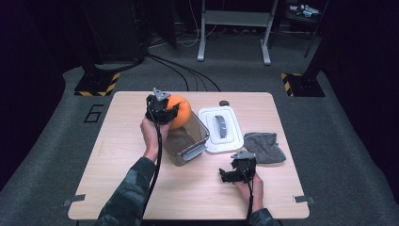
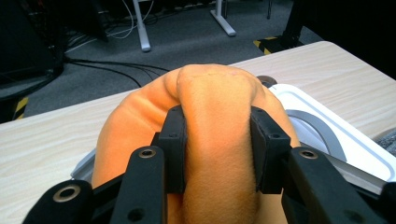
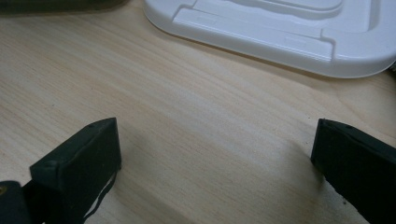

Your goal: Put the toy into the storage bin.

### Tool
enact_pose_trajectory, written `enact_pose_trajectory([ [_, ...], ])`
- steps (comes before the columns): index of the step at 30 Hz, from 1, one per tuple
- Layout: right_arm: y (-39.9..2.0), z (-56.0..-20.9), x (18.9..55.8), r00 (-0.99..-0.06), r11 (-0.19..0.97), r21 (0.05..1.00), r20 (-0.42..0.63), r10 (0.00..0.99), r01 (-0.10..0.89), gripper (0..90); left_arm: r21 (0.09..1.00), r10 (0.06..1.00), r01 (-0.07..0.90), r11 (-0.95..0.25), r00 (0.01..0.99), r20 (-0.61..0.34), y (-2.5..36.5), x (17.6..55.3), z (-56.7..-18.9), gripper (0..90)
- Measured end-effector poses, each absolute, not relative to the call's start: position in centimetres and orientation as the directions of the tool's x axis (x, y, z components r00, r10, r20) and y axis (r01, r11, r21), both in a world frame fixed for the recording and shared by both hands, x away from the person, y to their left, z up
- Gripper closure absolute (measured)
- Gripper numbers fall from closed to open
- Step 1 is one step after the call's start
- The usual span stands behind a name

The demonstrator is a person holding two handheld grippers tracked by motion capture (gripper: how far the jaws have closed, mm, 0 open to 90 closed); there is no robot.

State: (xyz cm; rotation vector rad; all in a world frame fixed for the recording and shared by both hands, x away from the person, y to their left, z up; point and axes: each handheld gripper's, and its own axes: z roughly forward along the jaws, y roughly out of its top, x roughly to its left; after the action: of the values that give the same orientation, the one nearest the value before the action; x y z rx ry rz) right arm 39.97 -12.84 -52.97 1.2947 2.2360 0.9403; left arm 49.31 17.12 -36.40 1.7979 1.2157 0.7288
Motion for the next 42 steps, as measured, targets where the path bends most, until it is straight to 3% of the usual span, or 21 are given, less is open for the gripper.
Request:
enact_pose_trajectory([
  [14, -12.8, -53.0, 39.9, -0.490, 0.337, 0.715, 0.009, 0.872, 0.613, 0.9, 0.849, 0.932, 0.487, -0.205, 0.362, 0.018, 17.0, 48.9, -36.9, 59.4],
  [24, -12.8, -52.9, 39.9, -0.491, 0.340, 0.712, 0.008, 0.871, 0.614, 0.9, 0.818, 0.915, 0.515, -0.255, 0.403, 0.031, 16.6, 48.2, -37.2, 45.3],
  [31, -12.8, -52.9, 39.9, -0.490, 0.339, 0.713, 0.008, 0.871, 0.614, 0.9, 0.781, 0.891, 0.549, -0.298, 0.453, 0.022, 16.5, 48.1, -38.1, 42.2],
  [42, -12.8, -52.9, 39.9, -0.491, 0.340, 0.713, 0.008, 0.871, 0.614, 1.0, 0.787, 0.890, 0.551, -0.277, 0.455, -0.005, 18.3, 47.8, -37.8, 33.5],
])
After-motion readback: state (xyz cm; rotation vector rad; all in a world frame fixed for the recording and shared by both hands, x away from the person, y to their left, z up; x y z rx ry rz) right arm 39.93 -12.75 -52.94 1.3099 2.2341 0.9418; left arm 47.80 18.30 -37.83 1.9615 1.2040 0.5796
